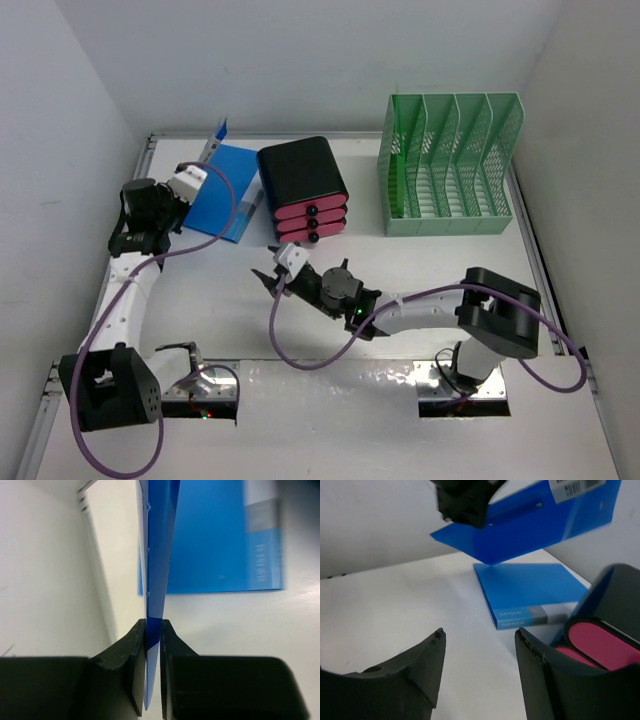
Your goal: Organize the desk
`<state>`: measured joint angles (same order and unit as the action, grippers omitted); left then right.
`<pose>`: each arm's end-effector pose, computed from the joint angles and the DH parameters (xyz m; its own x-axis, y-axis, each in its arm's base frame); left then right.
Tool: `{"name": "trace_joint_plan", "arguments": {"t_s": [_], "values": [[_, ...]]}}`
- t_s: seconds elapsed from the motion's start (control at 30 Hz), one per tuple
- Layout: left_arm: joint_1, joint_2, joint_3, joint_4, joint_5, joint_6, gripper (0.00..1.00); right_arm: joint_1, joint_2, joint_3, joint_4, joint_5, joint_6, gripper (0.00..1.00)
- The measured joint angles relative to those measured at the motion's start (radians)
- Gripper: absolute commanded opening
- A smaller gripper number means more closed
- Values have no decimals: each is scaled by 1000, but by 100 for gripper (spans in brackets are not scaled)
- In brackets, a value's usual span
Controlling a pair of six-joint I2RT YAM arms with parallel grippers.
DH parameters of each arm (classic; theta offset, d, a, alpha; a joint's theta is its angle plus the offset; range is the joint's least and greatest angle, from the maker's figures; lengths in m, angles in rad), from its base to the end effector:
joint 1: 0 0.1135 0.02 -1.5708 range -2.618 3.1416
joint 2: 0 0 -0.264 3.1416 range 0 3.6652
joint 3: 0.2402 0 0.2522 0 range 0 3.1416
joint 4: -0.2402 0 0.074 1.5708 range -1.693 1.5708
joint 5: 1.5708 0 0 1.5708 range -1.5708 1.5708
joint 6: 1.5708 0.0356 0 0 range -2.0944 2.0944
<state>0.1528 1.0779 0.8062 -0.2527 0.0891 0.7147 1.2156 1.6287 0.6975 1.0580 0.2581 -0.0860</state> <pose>0.2396 0.0337 0.2833 -0.4232 0.5953 -0.6830 0.2673 0.8023 0.5337 0.1258 0.3130 0.2300 0.1141 0.0689 -0.9911 -0.8117 0.5817 -0.0530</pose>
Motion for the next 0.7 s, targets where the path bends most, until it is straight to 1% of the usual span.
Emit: {"name": "trace_joint_plan", "arguments": {"t_s": [0.13, 0.3, 0.43, 0.53, 0.6, 0.7], "values": [[0, 0, 109, -146, 134, -25, 0, -2, -32, 110, -177, 92, 59, 65], [0, 0, 243, -291, 219, -27, 0, -3, -72, 259, -383, 107, 16, 70], [0, -5, 351, -400, 272, 29, 0, -14, -155, 304, -528, 95, -129, 71], [0, -9, 424, -494, 312, 129, 0, -27, -239, 304, -604, 82, -272, 72], [0, -19, 462, -552, 330, 226, 0, -43, -300, 305, -666, 62, -371, 75], [0, -25, 517, -626, 335, 344, 0, -72, -369, 370, -832, -3, -498, 76]]}}
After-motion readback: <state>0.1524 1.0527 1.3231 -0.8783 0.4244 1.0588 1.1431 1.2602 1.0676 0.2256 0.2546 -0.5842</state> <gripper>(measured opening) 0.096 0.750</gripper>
